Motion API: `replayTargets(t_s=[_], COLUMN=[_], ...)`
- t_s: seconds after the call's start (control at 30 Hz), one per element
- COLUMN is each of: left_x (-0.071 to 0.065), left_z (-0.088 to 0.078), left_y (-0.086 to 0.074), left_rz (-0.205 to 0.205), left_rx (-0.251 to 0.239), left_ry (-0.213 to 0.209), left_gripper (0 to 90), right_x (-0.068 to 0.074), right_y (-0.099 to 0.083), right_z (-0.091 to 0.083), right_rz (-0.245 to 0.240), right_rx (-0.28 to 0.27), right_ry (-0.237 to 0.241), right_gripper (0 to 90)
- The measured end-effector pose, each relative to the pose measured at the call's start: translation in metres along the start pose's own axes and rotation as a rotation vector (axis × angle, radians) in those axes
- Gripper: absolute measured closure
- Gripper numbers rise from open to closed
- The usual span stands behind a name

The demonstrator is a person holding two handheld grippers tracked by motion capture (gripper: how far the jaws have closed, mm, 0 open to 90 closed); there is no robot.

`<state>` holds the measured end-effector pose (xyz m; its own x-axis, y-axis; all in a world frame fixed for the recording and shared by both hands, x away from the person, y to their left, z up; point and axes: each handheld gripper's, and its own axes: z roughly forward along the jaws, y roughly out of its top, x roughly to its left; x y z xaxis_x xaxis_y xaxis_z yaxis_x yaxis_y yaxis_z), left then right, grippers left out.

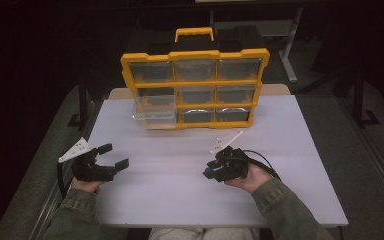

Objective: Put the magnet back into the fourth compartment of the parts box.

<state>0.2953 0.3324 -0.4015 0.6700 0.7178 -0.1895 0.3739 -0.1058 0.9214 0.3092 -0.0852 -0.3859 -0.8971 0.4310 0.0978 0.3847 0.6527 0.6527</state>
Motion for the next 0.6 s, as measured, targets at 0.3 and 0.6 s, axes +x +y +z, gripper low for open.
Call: replayTargets(t_s=[0.3,0.6], left_x=[0.000,0.000], left_z=[0.000,0.000], left_y=[0.000,0.000], left_rz=[0.000,0.000], left_rx=[0.001,0.000], left_ry=[0.000,0.001], left_gripper=[0.0,0.0], right_x=[-0.003,-0.004], right_y=[0.005,0.015], right_z=[-0.011,-0.020], right_rz=[0.012,0.001], right_rx=[-0.027,-0.032], right_ry=[-0.010,-0.020], right_gripper=[60.5,60.6])
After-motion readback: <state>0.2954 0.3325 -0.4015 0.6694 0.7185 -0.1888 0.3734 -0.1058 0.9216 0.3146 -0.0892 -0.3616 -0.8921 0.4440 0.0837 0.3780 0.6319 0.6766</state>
